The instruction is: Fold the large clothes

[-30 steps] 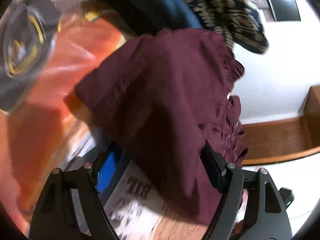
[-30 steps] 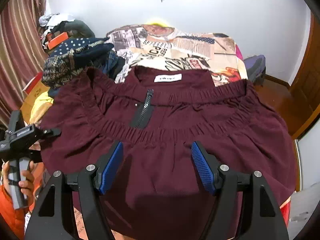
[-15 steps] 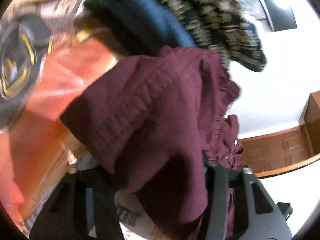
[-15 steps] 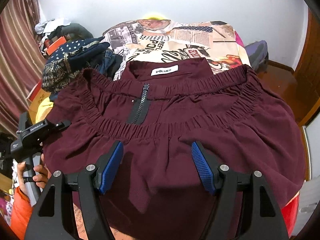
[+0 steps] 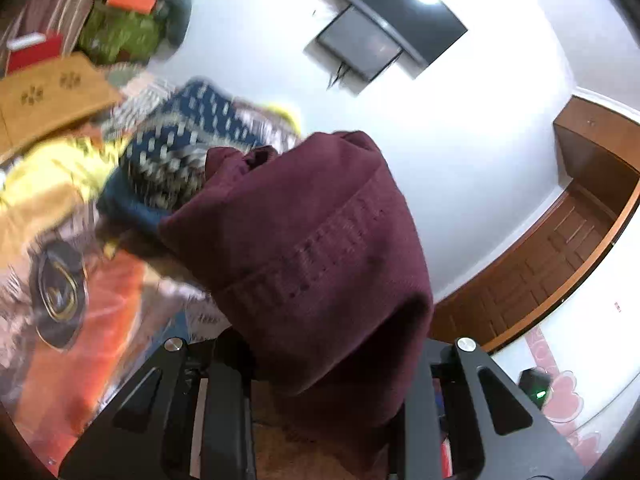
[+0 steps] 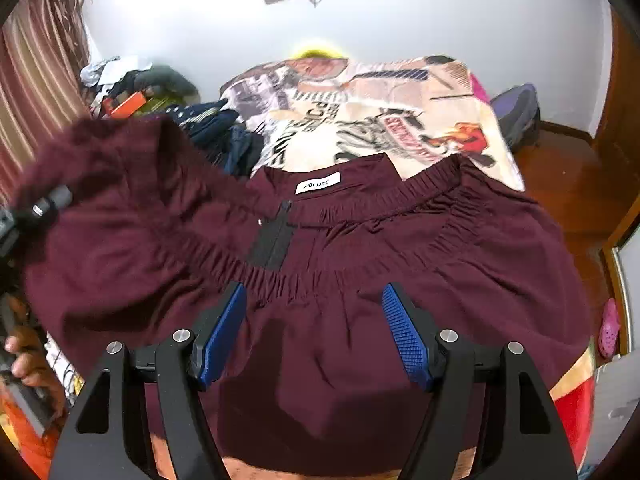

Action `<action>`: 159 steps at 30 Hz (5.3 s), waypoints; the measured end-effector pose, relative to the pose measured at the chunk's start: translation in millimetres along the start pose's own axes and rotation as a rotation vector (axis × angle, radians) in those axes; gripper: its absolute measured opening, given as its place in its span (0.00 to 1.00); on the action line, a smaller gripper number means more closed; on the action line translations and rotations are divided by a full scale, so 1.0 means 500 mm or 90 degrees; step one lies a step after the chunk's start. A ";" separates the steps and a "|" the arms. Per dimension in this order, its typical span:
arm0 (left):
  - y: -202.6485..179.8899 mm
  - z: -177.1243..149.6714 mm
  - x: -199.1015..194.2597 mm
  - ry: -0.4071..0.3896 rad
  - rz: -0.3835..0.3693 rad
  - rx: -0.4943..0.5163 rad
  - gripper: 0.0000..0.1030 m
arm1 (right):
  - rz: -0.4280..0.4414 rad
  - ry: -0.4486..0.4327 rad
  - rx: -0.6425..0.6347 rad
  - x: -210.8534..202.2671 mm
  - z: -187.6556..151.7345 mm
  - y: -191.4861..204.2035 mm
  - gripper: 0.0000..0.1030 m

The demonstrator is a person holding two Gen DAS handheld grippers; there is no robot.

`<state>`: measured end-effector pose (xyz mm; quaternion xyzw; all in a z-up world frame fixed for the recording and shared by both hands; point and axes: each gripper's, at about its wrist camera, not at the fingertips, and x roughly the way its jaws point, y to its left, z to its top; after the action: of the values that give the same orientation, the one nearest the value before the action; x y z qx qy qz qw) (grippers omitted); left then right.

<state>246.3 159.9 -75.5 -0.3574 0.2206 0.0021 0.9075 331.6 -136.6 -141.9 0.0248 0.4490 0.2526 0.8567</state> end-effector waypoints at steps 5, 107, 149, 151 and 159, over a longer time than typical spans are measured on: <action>-0.026 0.027 -0.039 -0.049 0.039 0.028 0.25 | 0.034 0.046 -0.016 0.078 -0.022 0.069 0.65; 0.025 -0.217 0.228 0.352 0.113 0.224 0.71 | 0.068 0.101 0.147 0.046 0.023 -0.312 0.80; -0.036 -0.116 0.197 0.344 -0.012 0.113 0.30 | 0.208 0.128 0.171 -0.023 0.077 -0.252 0.28; -0.062 -0.074 0.156 0.311 -0.022 0.142 0.29 | 0.223 0.103 0.160 -0.047 0.103 -0.230 0.28; -0.117 0.119 0.002 0.180 -0.038 0.218 0.29 | 0.279 0.006 0.086 -0.111 0.222 -0.092 0.28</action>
<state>280.6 154.8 0.4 -0.2011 0.3322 -0.1128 0.9146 411.4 -181.5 -46.3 0.1783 0.4526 0.4021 0.7757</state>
